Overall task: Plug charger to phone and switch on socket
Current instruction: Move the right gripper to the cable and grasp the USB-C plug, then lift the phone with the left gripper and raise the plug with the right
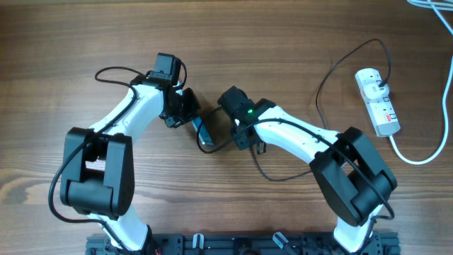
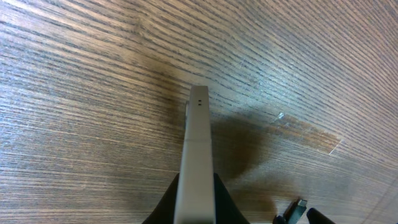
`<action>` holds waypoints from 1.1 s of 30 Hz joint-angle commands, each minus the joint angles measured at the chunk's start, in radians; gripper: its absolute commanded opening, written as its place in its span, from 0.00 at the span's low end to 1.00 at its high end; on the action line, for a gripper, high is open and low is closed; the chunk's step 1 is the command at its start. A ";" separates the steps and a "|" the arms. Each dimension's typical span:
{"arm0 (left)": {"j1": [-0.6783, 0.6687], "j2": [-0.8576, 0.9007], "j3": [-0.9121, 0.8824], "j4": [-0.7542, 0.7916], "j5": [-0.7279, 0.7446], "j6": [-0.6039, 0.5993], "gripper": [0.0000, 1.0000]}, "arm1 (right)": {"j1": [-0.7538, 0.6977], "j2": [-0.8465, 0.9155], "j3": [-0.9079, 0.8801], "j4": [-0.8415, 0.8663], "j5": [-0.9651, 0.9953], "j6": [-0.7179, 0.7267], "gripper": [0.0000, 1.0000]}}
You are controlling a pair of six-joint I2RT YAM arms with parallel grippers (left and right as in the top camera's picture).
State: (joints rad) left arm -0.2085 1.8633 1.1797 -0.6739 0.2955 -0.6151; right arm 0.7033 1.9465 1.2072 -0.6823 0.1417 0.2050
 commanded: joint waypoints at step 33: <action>0.003 -0.025 -0.003 0.000 -0.002 0.009 0.04 | -0.090 0.062 -0.031 -0.030 -0.129 0.112 0.18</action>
State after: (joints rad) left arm -0.2085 1.8633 1.1797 -0.6739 0.2955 -0.6151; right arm 0.6315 1.9465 1.2087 -0.7200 0.0288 0.2840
